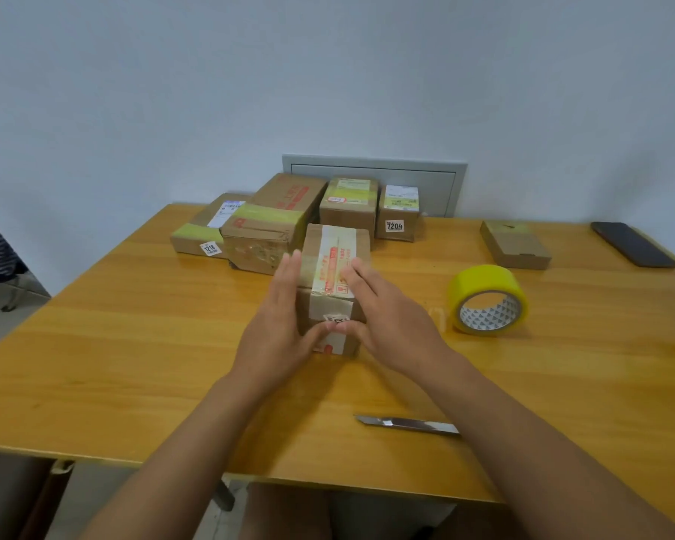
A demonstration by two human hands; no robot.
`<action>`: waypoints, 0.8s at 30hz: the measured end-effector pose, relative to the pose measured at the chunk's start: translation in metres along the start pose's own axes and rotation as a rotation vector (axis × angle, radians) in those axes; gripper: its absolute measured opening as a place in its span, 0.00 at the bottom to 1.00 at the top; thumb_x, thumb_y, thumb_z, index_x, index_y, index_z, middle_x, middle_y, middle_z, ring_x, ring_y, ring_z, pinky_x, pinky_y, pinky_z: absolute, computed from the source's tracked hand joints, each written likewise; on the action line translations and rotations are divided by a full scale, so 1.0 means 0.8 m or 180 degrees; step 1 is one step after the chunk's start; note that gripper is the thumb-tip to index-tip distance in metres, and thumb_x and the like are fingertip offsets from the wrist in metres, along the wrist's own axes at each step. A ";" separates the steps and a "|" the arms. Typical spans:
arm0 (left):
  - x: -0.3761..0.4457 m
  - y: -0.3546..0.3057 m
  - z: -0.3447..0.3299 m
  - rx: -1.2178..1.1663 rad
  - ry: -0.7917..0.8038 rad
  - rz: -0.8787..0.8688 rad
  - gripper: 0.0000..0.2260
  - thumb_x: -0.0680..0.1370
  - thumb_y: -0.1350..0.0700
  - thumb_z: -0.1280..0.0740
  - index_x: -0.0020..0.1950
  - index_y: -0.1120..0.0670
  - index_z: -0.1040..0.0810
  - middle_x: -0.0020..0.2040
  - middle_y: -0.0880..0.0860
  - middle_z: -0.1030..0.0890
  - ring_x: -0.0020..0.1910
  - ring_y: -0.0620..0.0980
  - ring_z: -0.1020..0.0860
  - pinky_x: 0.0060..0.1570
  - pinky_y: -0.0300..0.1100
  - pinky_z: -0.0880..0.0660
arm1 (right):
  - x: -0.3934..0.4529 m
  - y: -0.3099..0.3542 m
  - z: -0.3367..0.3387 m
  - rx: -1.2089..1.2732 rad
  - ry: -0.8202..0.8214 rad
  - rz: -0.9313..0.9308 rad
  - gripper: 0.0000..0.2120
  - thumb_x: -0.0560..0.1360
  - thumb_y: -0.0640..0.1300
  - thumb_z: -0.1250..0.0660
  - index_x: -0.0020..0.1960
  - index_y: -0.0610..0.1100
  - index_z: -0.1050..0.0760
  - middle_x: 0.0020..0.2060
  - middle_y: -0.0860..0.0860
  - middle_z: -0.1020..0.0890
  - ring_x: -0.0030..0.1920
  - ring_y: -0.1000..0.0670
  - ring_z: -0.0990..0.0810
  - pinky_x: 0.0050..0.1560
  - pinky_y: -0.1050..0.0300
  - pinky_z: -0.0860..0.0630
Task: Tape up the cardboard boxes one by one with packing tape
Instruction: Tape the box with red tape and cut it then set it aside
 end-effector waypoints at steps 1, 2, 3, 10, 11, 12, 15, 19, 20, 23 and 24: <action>0.004 -0.012 0.006 0.0380 -0.0039 -0.0340 0.45 0.74 0.44 0.28 0.81 0.48 0.53 0.81 0.49 0.49 0.79 0.50 0.46 0.70 0.47 0.38 | 0.002 0.007 0.002 -0.0083 0.0010 0.0063 0.37 0.77 0.59 0.36 0.79 0.48 0.48 0.79 0.51 0.46 0.76 0.48 0.41 0.64 0.51 0.27; 0.007 -0.024 0.008 0.0720 0.0010 -0.0623 0.42 0.74 0.45 0.28 0.81 0.49 0.50 0.81 0.50 0.49 0.79 0.50 0.48 0.73 0.51 0.41 | 0.004 0.012 0.003 -0.0148 0.0035 0.0100 0.37 0.78 0.58 0.36 0.79 0.48 0.48 0.79 0.51 0.46 0.76 0.48 0.42 0.64 0.51 0.28; 0.009 -0.032 0.007 0.0966 0.0109 -0.0808 0.40 0.75 0.47 0.28 0.80 0.51 0.45 0.80 0.51 0.46 0.79 0.51 0.48 0.74 0.54 0.40 | 0.004 0.015 0.003 -0.0176 0.0067 0.0104 0.37 0.78 0.57 0.35 0.79 0.48 0.49 0.79 0.52 0.46 0.76 0.48 0.43 0.65 0.51 0.28; 0.015 -0.031 0.011 0.0896 0.0137 -0.0701 0.31 0.73 0.53 0.25 0.74 0.56 0.30 0.73 0.55 0.29 0.73 0.56 0.32 0.61 0.54 0.26 | -0.003 -0.010 -0.014 0.0771 0.0021 -0.0471 0.44 0.76 0.56 0.32 0.80 0.49 0.58 0.80 0.53 0.52 0.74 0.50 0.37 0.62 0.52 0.27; 0.015 -0.028 0.012 0.0850 0.0108 -0.0677 0.30 0.74 0.53 0.25 0.74 0.56 0.30 0.73 0.55 0.30 0.74 0.56 0.33 0.62 0.54 0.26 | -0.003 -0.012 -0.015 0.0855 -0.0007 -0.0502 0.44 0.76 0.56 0.32 0.80 0.50 0.57 0.80 0.53 0.50 0.74 0.49 0.36 0.62 0.53 0.28; 0.016 -0.026 0.014 0.0791 0.0087 -0.0661 0.30 0.74 0.53 0.26 0.74 0.56 0.31 0.74 0.54 0.30 0.74 0.55 0.34 0.64 0.53 0.27 | -0.002 -0.012 -0.015 0.0906 -0.0039 -0.0498 0.43 0.76 0.55 0.32 0.80 0.50 0.56 0.79 0.52 0.46 0.73 0.49 0.35 0.62 0.53 0.27; 0.015 -0.022 0.016 0.0529 0.0105 -0.0522 0.31 0.76 0.50 0.28 0.77 0.54 0.34 0.76 0.52 0.33 0.75 0.51 0.35 0.66 0.49 0.29 | 0.001 -0.006 -0.005 0.0916 -0.0152 -0.0350 0.41 0.77 0.53 0.32 0.80 0.50 0.54 0.78 0.51 0.40 0.71 0.48 0.32 0.60 0.51 0.26; 0.011 -0.008 0.031 -0.0426 -0.0278 0.0072 0.31 0.76 0.49 0.28 0.76 0.52 0.35 0.69 0.48 0.26 0.64 0.45 0.26 0.55 0.36 0.26 | 0.002 0.007 0.025 0.0945 -0.0461 -0.0118 0.35 0.80 0.55 0.38 0.80 0.50 0.52 0.75 0.49 0.35 0.67 0.46 0.28 0.54 0.52 0.24; 0.008 -0.006 0.031 -0.0659 -0.0404 0.0171 0.31 0.76 0.49 0.28 0.76 0.52 0.34 0.67 0.47 0.25 0.62 0.43 0.26 0.55 0.33 0.27 | 0.002 0.006 0.029 0.0953 -0.0493 -0.0121 0.35 0.80 0.56 0.38 0.80 0.49 0.51 0.75 0.48 0.36 0.70 0.46 0.31 0.58 0.52 0.25; -0.002 -0.003 0.019 -0.1147 -0.0498 0.0394 0.29 0.75 0.43 0.29 0.73 0.51 0.31 0.65 0.45 0.24 0.61 0.42 0.25 0.56 0.38 0.24 | -0.003 -0.006 0.026 0.0772 -0.0288 -0.0212 0.34 0.79 0.61 0.42 0.79 0.49 0.48 0.79 0.50 0.45 0.79 0.47 0.50 0.75 0.42 0.40; -0.006 -0.001 0.011 -0.1219 -0.0434 0.0469 0.30 0.74 0.41 0.30 0.72 0.51 0.31 0.64 0.45 0.23 0.61 0.43 0.24 0.56 0.42 0.23 | -0.005 -0.009 0.022 0.0747 -0.0149 -0.0231 0.34 0.79 0.61 0.42 0.79 0.49 0.48 0.79 0.51 0.46 0.79 0.47 0.52 0.76 0.42 0.43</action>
Point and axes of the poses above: each hand's wrist, its own x-axis towards the middle knuckle, its own z-axis out of the back of the hand, y = z × x, the point moved 10 cm from there along x, towards the middle knuckle
